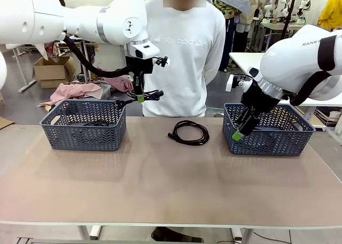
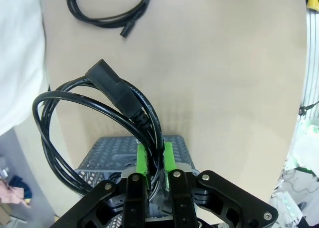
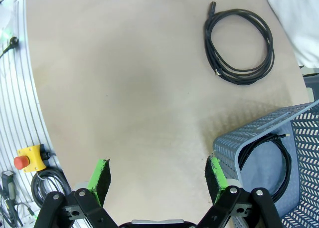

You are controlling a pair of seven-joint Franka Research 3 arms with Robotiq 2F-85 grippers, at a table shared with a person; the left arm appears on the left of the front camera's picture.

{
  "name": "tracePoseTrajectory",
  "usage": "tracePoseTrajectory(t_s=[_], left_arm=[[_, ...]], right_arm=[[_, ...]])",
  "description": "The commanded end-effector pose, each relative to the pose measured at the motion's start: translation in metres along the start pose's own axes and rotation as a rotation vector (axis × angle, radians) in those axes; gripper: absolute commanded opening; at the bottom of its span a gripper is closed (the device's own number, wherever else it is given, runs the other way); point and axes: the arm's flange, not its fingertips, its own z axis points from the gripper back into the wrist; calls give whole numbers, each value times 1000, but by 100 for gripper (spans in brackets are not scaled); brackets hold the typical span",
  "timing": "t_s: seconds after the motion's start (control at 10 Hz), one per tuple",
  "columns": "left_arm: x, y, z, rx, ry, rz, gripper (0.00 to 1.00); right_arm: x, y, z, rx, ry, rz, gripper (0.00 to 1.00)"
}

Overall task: Organize the cables according to human instructions.
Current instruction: Pick up a bundle of cables and place it in the basket indicated by the human.

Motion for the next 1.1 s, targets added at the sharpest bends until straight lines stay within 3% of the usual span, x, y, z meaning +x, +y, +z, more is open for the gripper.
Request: tracePoseTrajectory(t_s=[0.0,0.4,1.0], left_arm=[[0,0,0,0,0,1,15],[-63,-19,12,109,-24,-29,15],[-145,-43,18,149,-44,-77,15]], right_arm=[[1,0,1,-6,3,-11,100],[1,0,1,-6,3,-11,100],[1,0,1,-6,3,-11,100]])
